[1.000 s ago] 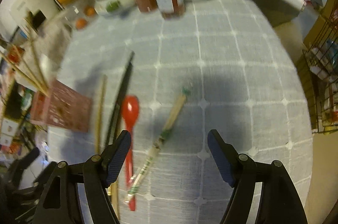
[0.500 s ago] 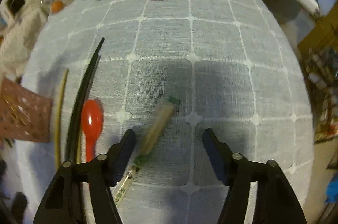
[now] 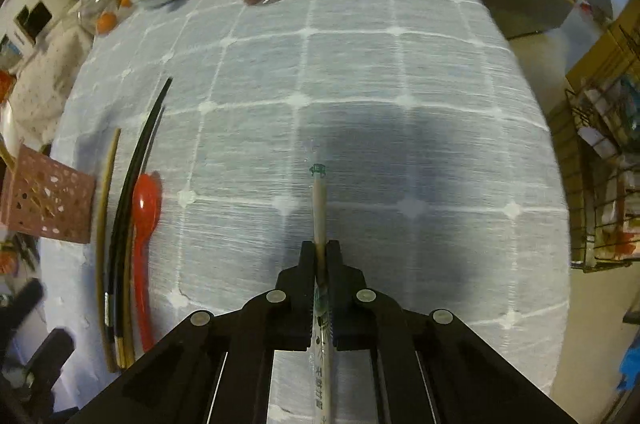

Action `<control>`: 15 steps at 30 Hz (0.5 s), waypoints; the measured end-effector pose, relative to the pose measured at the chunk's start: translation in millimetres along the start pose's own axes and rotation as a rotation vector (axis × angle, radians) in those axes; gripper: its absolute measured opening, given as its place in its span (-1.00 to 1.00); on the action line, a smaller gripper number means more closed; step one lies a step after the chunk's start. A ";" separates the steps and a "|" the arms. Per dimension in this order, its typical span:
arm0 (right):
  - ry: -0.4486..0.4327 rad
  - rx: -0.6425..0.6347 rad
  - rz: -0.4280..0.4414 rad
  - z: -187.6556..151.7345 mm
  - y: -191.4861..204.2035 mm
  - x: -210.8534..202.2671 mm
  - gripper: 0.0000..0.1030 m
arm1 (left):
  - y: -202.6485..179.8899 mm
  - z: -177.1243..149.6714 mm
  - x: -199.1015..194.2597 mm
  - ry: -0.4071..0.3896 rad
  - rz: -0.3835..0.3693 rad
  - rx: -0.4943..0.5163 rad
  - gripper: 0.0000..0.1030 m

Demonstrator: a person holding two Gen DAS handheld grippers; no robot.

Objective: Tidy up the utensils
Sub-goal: 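Grasp the green-printed wooden chopstick on the table with the right tool, then grasp the red spoon by its handle with the left tool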

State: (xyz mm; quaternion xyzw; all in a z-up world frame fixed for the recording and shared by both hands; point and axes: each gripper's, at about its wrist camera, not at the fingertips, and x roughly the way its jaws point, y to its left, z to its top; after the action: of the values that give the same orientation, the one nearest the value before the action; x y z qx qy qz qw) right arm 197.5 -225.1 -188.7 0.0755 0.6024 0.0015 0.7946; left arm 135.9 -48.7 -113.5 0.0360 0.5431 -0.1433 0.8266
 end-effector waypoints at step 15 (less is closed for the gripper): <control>-0.074 0.055 0.104 -9.9 -44.6 -49.0 -0.90 | -7.1 59.6 69.5 0.138 0.080 -0.077 -0.56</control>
State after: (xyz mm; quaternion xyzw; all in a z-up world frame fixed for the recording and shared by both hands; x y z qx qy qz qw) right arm 170.6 -272.6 -149.8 0.1282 0.5679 0.0234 0.8127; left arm 212.5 -82.0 -151.7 0.0354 0.6020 -0.0864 0.7930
